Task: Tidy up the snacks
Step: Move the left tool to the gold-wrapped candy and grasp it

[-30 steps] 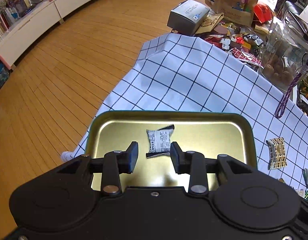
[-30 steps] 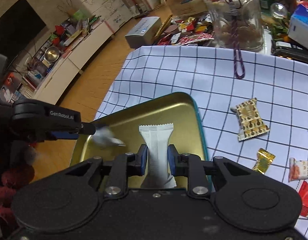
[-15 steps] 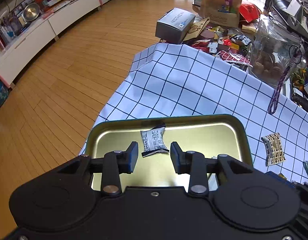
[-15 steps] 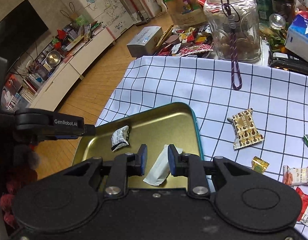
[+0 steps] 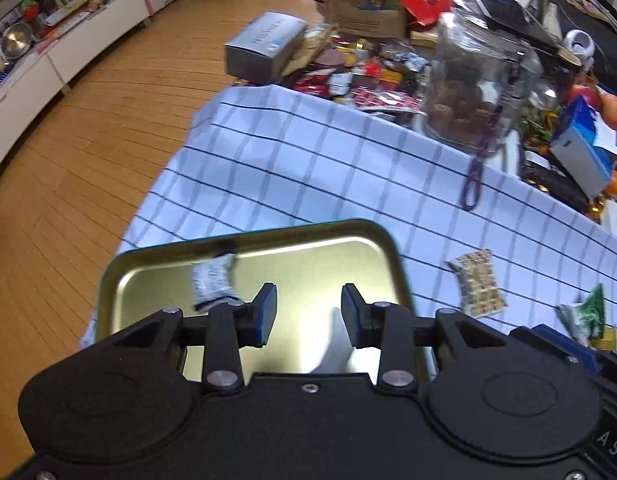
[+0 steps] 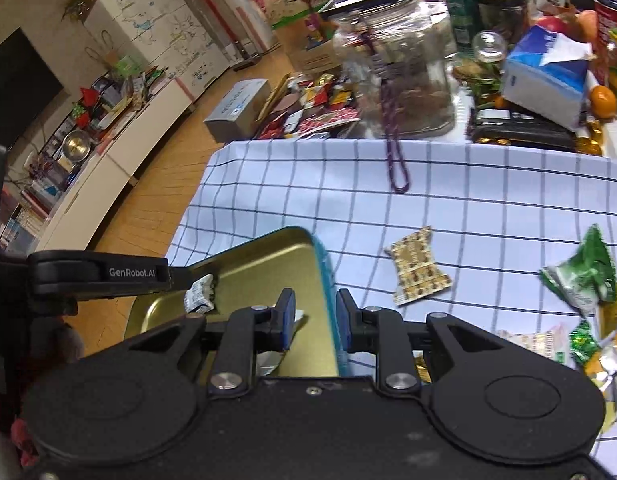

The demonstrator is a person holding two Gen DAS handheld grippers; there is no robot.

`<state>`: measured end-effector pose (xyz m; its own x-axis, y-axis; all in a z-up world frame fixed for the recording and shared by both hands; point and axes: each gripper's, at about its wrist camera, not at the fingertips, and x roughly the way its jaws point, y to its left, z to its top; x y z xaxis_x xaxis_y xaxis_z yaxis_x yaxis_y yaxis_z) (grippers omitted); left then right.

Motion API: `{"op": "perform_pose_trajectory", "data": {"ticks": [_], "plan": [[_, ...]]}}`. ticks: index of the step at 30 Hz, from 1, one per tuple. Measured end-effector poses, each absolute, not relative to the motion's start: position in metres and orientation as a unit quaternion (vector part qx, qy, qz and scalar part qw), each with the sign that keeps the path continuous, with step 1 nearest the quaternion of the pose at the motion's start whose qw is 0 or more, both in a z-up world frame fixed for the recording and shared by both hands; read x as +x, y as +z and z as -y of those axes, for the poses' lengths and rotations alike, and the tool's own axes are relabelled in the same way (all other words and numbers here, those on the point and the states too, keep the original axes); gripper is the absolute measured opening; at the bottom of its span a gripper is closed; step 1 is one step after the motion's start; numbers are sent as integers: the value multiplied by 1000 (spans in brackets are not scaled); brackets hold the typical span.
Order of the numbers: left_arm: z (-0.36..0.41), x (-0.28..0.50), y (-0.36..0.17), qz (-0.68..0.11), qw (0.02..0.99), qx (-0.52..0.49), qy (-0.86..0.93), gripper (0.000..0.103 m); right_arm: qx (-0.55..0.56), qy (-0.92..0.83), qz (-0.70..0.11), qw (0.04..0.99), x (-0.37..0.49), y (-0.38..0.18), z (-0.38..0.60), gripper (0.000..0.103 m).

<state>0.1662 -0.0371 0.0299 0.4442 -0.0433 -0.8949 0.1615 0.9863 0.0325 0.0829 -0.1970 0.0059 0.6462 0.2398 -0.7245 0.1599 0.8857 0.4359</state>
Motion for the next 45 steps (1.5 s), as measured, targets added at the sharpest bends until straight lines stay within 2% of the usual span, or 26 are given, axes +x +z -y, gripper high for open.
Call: {"op": "perform_pose_trajectory", "data": {"ticks": [11,20,29,33,37,45], "plan": [[129,152,7,-557,812,87,-151,44,269,-102,-432,854,43,-7,308,26],[169,134,-21,-597,770,121,-192,44,306,-159,-494,798,-1,-45,370,27],[173,134,-35,-617,755,114,-189,44,300,-120,-524,788,-3,-58,357,35],[174,133,-42,-621,750,115,-197,44,226,-130,-516,816,4,-50,343,49],[177,133,-51,-627,744,106,-205,44,169,-131,-525,824,10,-53,333,50],[188,133,-68,-633,740,122,-192,44,158,-131,-545,813,16,-69,330,51]]}}
